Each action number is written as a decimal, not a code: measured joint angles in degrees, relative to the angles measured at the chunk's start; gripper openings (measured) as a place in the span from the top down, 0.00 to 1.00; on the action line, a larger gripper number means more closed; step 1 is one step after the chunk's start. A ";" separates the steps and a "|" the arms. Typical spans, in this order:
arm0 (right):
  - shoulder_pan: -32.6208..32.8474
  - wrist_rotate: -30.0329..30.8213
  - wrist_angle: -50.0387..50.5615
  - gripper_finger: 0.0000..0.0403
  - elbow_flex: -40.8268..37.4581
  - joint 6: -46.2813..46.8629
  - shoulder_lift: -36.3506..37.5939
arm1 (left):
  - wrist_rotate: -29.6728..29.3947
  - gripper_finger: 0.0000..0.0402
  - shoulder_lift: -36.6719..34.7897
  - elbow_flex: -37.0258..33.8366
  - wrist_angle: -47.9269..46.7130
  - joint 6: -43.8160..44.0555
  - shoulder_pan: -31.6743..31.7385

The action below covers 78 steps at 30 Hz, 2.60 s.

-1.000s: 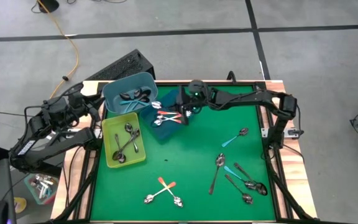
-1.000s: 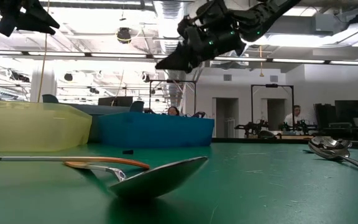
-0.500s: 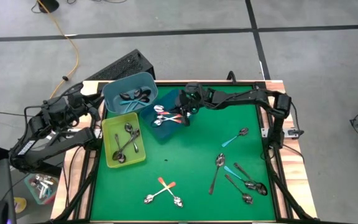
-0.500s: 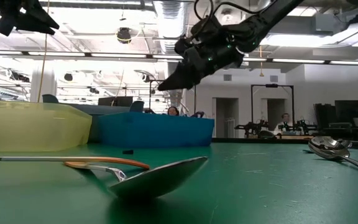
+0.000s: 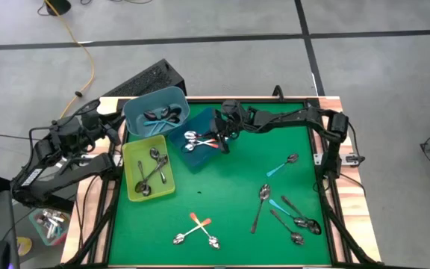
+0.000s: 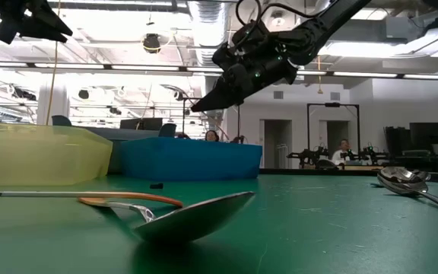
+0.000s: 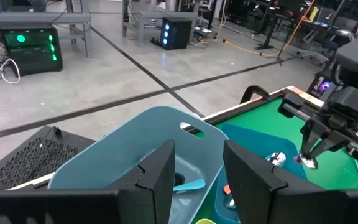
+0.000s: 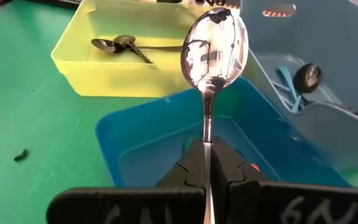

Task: Sort silverware by color (type)
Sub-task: Put the orange spoon into the blue bin

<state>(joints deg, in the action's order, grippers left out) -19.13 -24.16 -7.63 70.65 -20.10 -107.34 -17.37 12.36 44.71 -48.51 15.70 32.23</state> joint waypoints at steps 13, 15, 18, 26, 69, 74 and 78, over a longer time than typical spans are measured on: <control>0.67 0.00 -2.03 0.97 0.20 -3.45 -0.76 | 0.02 0.70 0.00 0.00 0.00 0.04 0.02; 0.65 0.01 -1.43 0.97 0.36 -4.94 -0.75 | 0.02 0.70 0.00 0.00 0.00 0.16 0.00; 0.97 0.03 -0.28 0.97 0.35 -7.62 -0.75 | 0.02 0.70 0.00 0.00 0.00 0.24 0.01; 1.50 2.76 1.17 0.97 0.37 -11.33 -0.75 | 0.02 0.70 0.00 0.00 0.00 0.42 0.02; -1.04 10.97 3.85 0.97 2.57 -7.77 -10.06 | 0.20 0.70 0.00 0.00 -0.09 0.61 0.02; -0.72 12.51 3.21 0.97 2.67 -7.17 -11.53 | 0.20 0.70 0.01 0.00 -0.08 0.61 0.01; -0.53 13.78 2.00 0.96 2.68 -6.21 -11.55 | 0.20 0.70 0.02 0.00 -0.07 0.61 0.00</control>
<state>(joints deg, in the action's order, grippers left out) -19.66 -10.38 -5.63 73.33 -26.31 -118.89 -17.17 12.38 44.71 -48.58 16.32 32.23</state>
